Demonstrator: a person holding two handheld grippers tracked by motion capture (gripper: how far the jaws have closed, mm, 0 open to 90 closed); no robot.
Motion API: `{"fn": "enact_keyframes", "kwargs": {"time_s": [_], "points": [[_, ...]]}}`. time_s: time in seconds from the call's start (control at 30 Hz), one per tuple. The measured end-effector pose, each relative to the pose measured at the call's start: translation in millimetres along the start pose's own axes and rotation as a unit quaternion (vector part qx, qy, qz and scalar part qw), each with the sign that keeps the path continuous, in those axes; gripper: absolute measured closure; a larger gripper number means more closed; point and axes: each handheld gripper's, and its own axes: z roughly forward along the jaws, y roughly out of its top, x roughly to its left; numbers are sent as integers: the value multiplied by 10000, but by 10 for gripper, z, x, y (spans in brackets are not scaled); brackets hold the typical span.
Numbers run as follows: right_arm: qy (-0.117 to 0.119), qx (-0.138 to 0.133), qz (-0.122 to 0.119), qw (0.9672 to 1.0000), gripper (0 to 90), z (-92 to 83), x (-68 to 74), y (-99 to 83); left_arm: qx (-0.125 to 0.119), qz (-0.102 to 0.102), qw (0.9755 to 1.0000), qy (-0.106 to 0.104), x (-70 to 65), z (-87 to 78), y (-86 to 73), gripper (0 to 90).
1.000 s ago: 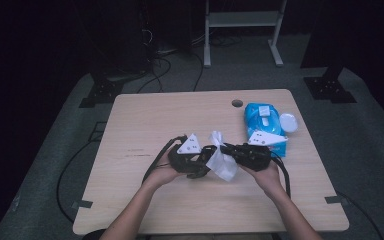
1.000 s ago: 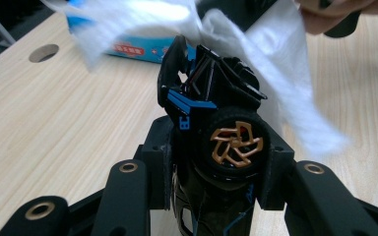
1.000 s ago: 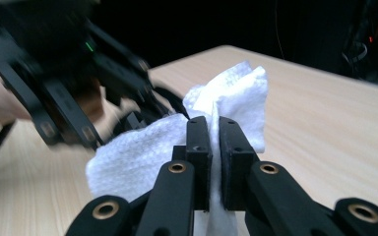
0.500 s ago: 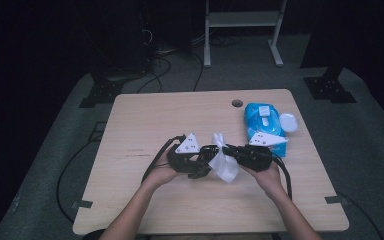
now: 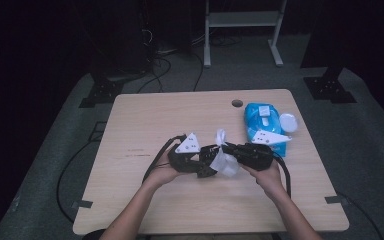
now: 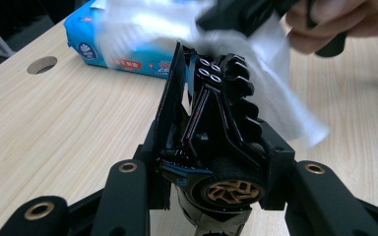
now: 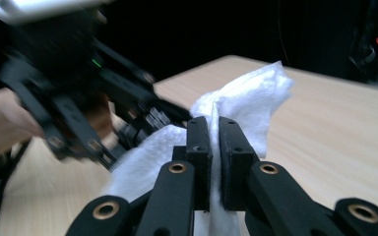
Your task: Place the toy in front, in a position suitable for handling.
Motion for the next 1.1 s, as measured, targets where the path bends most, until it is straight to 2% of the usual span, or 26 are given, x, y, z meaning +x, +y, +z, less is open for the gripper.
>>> {"fn": "enact_keyframes", "kwargs": {"time_s": [0.07, 0.13, 0.2, 0.27, 0.33, 0.37, 0.47, 0.53, 0.63, 0.7, 0.77, 0.87, 1.0, 1.03, 1.1], "points": [[134, -82, -80, 9998, 840, 5, 57, 68, -7, 0, 10000, -5, -8, 6, 4, 576], [124, -33, -218, 9997, 839, 26, 97, 95, -23, -16, 10000, -11, -9, 0, 0, 577], [121, -26, -152, 9998, 840, 38, 57, 67, -6, -9, 10000, 11, -3, -13, -9, 577], [-21, 102, -125, 9999, 840, 25, 1, 19, -9, -18, 10000, 17, 0, -19, -14, 577], [5, 99, 6, 10000, 840, 12, -32, -20, 1, -8, 10000, 15, -2, -10, -12, 577], [-21, 120, -10, 9999, 840, 7, -25, -17, -2, 20, 10000, 11, -7, 3, -3, 577], [-7, 119, -279, 9995, 840, 15, 100, 84, 6, 54, 10000, 22, -30, 19, 21, 577], [144, 89, -453, 9988, 840, 62, 208, 173, 7, 92, 10000, 27, -43, 24, 32, 576], [274, 214, -568, 9978, 839, 167, 320, 231, 57, 156, 9998, 69, -69, 23, 44, 577], [275, 229, -572, 9977, 839, 174, 316, 227, 40, 138, 9999, 59, -64, 18, 38, 577], [280, 165, -442, 9985, 839, 155, 263, 205, -9, 63, 10000, 39, -45, 14, 21, 577], [-23, 174, -379, 9991, 839, 56, 147, 155, 3, 26, 10000, 76, -9, -13, 0, 577], [-282, 298, 57, 9991, 839, -63, -73, -69, 9, 9, 10000, 77, 5, -12, -5, 577], [-273, 362, 177, 9988, 839, -65, -114, -137, -8, 30, 10000, 80, 3, -1, 1, 577], [-104, 417, 371, 9984, 839, -28, -145, -242, -21, 55, 9999, 81, -13, 27, 17, 577]]}}
